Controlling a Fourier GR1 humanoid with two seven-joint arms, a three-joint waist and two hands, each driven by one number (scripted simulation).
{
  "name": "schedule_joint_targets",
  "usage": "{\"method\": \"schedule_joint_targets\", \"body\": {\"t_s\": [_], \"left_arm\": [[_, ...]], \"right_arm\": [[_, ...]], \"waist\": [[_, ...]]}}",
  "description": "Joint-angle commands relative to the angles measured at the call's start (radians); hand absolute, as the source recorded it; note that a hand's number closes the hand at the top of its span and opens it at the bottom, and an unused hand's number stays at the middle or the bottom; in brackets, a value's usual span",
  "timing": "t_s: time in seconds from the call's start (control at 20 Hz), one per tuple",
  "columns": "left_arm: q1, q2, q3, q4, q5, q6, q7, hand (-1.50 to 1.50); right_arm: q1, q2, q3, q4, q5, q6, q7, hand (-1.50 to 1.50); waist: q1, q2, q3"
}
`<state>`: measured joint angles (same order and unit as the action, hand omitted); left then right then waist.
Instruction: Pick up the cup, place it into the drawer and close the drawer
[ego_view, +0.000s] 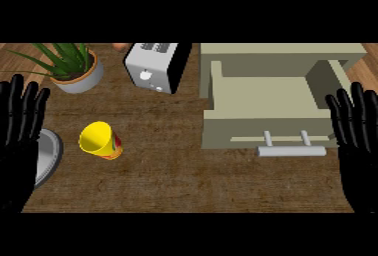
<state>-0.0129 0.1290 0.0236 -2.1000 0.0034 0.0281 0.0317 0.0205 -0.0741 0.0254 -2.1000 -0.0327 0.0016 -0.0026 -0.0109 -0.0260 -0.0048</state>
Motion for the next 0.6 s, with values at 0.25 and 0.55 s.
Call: {"method": "schedule_joint_targets", "body": {"t_s": [0.25, 0.55], "left_arm": [[-0.092, 0.194, 0.161, 0.118, 0.378, -0.334, -0.037, -1.5], [-0.013, 0.147, 0.238, 0.35, 0.549, -0.375, -0.005, -1.5]], "right_arm": [[-0.031, 0.002, 0.006, -0.008, 0.052, -0.016, -0.019, -1.5], [-0.073, -0.118, -0.062, 0.048, -0.094, 0.128, 0.126, -1.5]], "waist": [[0.011, 0.026, 0.004], [0.012, 0.027, 0.004]]}}
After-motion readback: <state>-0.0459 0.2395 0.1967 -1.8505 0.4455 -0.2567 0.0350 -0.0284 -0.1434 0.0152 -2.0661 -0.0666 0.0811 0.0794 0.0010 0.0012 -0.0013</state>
